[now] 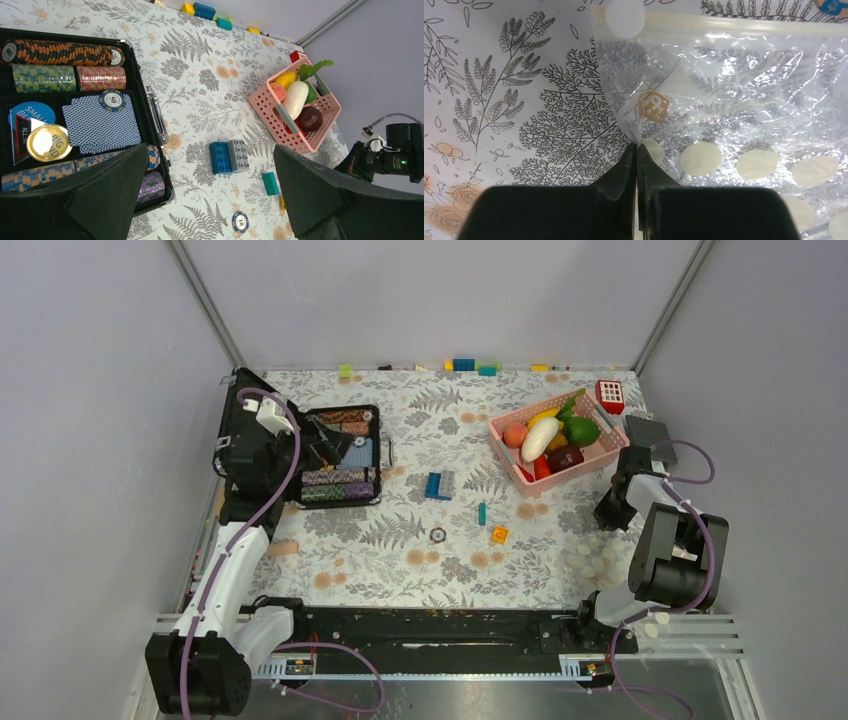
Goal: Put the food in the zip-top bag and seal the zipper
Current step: Pick up the zipper food storage bag at the corner of the board.
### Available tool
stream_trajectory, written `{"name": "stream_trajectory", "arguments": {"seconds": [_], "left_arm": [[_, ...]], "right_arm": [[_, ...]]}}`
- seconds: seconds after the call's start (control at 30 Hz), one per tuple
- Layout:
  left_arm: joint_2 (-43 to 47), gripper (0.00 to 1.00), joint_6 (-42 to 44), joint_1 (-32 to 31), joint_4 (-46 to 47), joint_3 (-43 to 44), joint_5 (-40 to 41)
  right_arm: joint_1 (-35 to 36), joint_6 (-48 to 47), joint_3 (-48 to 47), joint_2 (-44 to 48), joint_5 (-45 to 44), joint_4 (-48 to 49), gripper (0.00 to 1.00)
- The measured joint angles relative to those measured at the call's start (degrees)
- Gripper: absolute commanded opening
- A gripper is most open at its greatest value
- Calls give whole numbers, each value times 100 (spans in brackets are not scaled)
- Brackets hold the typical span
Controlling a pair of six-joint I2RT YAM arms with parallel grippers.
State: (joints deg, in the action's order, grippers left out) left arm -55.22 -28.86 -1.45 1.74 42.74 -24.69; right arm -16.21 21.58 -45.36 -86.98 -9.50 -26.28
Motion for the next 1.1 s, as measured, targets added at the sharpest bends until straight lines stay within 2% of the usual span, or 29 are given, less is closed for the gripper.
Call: {"name": "stream_trajectory", "arguments": {"seconds": [0.23, 0.43, 0.6, 0.7, 0.9, 1.1], "left_arm": [[0, 99, 35, 0, -131, 0, 101], [-13, 99, -7, 0, -105, 0, 85], [-177, 99, -111, 0, -24, 0, -61], [-313, 99, -197, 0, 7, 0, -238], [-686, 99, -597, -111, 68, 87, -483], [-1517, 99, -1182, -490, 81, 431, -778]], "right_arm": [[0, -149, 131, 350, 304, 92, 0], [59, -313, 251, 2055, 614, -35, 0], [455, -413, 238, 3471, 793, -181, 0], [1038, -560, 203, 3958, 984, -269, 0], [2680, -1128, 116, 4616, 1626, -173, 0], [4406, -1965, 118, 4437, 2275, 413, 0]]}}
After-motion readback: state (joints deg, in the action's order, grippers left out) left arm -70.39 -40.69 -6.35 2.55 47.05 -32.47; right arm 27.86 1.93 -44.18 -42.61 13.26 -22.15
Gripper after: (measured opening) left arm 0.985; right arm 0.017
